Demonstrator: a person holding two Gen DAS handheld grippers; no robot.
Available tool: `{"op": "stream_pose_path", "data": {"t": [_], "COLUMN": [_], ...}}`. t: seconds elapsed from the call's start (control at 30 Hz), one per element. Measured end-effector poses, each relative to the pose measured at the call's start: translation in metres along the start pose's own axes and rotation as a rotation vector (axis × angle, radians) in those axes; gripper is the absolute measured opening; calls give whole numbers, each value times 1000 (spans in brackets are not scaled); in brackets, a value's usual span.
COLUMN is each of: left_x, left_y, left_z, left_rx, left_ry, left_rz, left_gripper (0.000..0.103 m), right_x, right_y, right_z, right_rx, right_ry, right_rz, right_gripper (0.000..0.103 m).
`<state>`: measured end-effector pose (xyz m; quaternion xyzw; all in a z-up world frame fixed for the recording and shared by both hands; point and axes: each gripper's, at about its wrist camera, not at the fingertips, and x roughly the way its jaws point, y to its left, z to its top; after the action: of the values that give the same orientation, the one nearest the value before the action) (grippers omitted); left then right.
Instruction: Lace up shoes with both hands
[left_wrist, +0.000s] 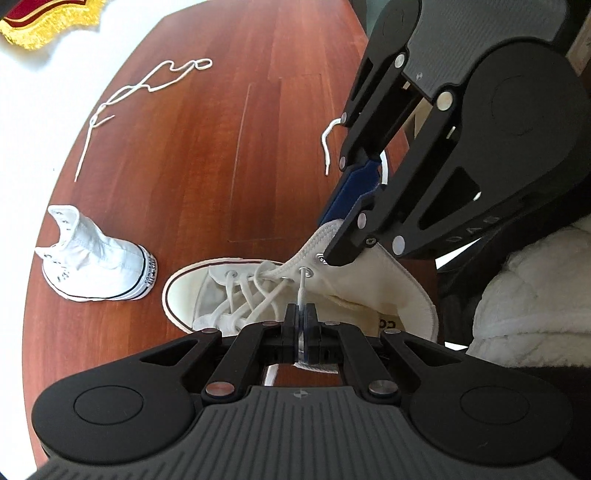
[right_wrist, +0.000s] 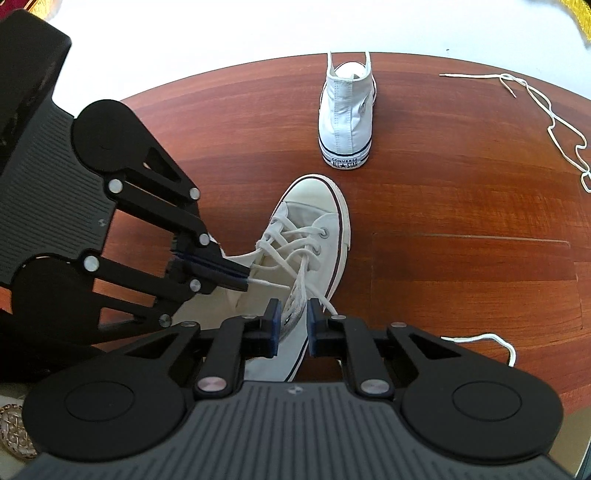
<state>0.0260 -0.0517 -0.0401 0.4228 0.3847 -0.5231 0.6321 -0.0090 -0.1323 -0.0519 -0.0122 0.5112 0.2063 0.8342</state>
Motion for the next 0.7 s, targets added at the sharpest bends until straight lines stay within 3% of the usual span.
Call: {"op": "stream_pose_path", "data": {"t": [0.7], "left_x": [6], "left_y": [-1], "left_z": [1], "left_rx": [10], "left_ry": [-4], "left_rz": [6], "left_gripper": [2], "right_x": [-2], "right_y": [3], "right_z": [1], "right_rx": [-19], "right_ry": [-9], "right_rz": [2], "right_gripper": [17]}}
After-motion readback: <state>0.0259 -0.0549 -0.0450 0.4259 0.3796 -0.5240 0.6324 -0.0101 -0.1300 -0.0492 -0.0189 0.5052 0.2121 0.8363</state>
